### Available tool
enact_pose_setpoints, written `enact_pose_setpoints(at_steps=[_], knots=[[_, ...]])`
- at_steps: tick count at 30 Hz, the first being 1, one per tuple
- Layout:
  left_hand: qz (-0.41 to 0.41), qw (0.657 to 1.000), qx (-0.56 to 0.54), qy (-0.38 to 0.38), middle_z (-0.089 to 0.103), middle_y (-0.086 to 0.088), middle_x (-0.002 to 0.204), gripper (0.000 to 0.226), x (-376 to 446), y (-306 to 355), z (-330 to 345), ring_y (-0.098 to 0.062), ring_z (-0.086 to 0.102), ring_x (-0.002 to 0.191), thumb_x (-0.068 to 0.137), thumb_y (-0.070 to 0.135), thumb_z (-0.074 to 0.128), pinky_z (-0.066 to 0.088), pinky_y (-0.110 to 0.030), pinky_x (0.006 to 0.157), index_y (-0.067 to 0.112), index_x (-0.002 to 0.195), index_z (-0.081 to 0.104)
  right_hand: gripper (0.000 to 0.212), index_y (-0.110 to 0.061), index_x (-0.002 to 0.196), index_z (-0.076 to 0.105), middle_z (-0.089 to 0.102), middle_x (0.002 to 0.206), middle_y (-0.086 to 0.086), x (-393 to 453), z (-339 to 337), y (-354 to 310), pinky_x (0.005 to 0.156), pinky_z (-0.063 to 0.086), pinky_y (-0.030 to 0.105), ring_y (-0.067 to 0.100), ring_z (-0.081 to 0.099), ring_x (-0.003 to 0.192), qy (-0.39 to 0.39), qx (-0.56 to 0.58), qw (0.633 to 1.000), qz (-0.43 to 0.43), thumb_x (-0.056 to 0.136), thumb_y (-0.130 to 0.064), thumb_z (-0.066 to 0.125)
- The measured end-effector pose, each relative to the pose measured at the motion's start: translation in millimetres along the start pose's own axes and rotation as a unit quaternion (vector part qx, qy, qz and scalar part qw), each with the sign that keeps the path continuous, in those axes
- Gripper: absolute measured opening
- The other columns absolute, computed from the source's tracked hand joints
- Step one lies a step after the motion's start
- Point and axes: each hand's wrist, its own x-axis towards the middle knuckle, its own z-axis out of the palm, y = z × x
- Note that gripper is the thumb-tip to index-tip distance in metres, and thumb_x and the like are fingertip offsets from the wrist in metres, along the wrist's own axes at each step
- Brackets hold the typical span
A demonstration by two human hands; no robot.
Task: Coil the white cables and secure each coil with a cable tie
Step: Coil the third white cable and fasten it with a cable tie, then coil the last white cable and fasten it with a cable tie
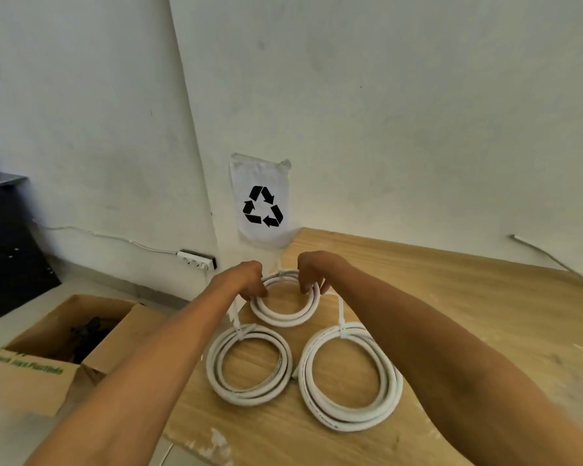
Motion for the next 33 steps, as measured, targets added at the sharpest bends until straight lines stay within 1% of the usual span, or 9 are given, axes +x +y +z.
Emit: enact_pose_setpoints(at_steps=[5,10,12,15,18,20,24,29,33], knots=[[-0.019,0.998,0.038,-0.036,0.066,-0.009,0.098,0.023,2,1,-1,-0.016,0.068,0.068,0.092,0.024,0.070,0.060,-0.033,0.076,0.009,0.102,0.055,0.030,0.002,0.111,0.059,0.070,0.113,0.018,2,-3,15,0.087,0.059,0.047,0.026,0.072,0.087,-0.034,0.088,0.996,0.004,0.095,-0.022,0.066],[-0.032,0.995,0.075,-0.049,0.057,-0.013,0.135,0.062,-4,6,-12,-0.029,0.063,0.113,0.092,0.045,0.066,0.054,-0.037,0.094,0.005,0.137,0.049,0.031,0.000,0.118,0.062,0.074,0.107,0.010,-2,-12,55,0.081,0.059,0.039,0.024,0.072,0.088,0.016,0.117,0.993,0.024,0.100,-0.025,0.057],[-0.018,0.996,0.086,0.015,0.055,-0.012,0.138,0.061,-9,12,-15,-0.029,0.058,0.120,0.095,0.047,0.061,0.050,-0.037,0.097,0.007,0.139,0.048,0.029,-0.002,0.113,0.066,0.074,0.103,0.009,-5,-7,74,0.080,0.059,0.037,0.022,0.073,0.090,0.046,0.108,0.993,0.025,0.098,-0.025,0.060],[0.033,0.984,-0.003,0.175,0.063,-0.005,0.126,0.039,-21,27,-12,-0.025,0.061,0.111,0.097,0.042,0.057,0.051,-0.041,0.092,0.015,0.124,0.059,0.031,-0.002,0.109,0.070,0.075,0.101,0.010,-16,10,104,0.080,0.060,0.037,0.023,0.073,0.090,0.101,0.114,0.988,0.014,0.097,-0.029,0.060],[0.110,0.937,-0.146,0.298,0.068,0.007,0.103,0.026,-44,54,-3,-0.015,0.065,0.095,0.097,0.042,0.059,0.054,-0.038,0.083,0.020,0.109,0.065,0.033,-0.007,0.113,0.070,0.071,0.111,0.008,-37,35,138,0.084,0.055,0.037,0.025,0.068,0.098,0.171,0.103,0.980,0.006,0.096,-0.034,0.061],[0.187,0.906,-0.200,0.322,0.069,0.009,0.099,0.023,-62,83,7,-0.010,0.065,0.091,0.096,0.041,0.060,0.056,-0.037,0.081,0.020,0.105,0.066,0.029,-0.010,0.112,0.071,0.071,0.112,0.008,-57,51,161,0.084,0.054,0.037,0.024,0.066,0.097,0.205,0.102,0.974,-0.001,0.096,-0.032,0.060],[0.305,0.883,-0.177,0.308,0.068,0.008,0.104,0.026,-88,150,42,-0.007,0.063,0.094,0.096,0.041,0.060,0.055,-0.034,0.082,0.021,0.109,0.067,0.027,-0.012,0.115,0.070,0.071,0.112,0.007,-103,78,208,0.087,0.055,0.039,0.022,0.066,0.096,0.250,0.118,0.961,0.012,0.098,-0.029,0.058],[0.361,0.895,-0.116,0.234,0.064,0.006,0.118,0.032,-93,229,103,-0.010,0.060,0.107,0.097,0.042,0.059,0.050,-0.031,0.085,0.022,0.122,0.063,0.030,-0.012,0.120,0.067,0.071,0.112,0.007,-156,104,267,0.090,0.055,0.040,0.022,0.066,0.099,0.311,0.151,0.937,0.051,0.098,-0.028,0.057],[0.358,0.918,-0.097,0.139,0.051,-0.001,0.146,0.053,-91,290,157,-0.019,0.045,0.135,0.095,0.046,0.061,0.040,-0.035,0.107,0.022,0.141,0.053,0.033,-0.014,0.126,0.062,0.066,0.118,0.006,-194,125,330,0.092,0.052,0.040,0.023,0.061,0.108,0.379,0.151,0.906,0.117,0.097,-0.029,0.055]])
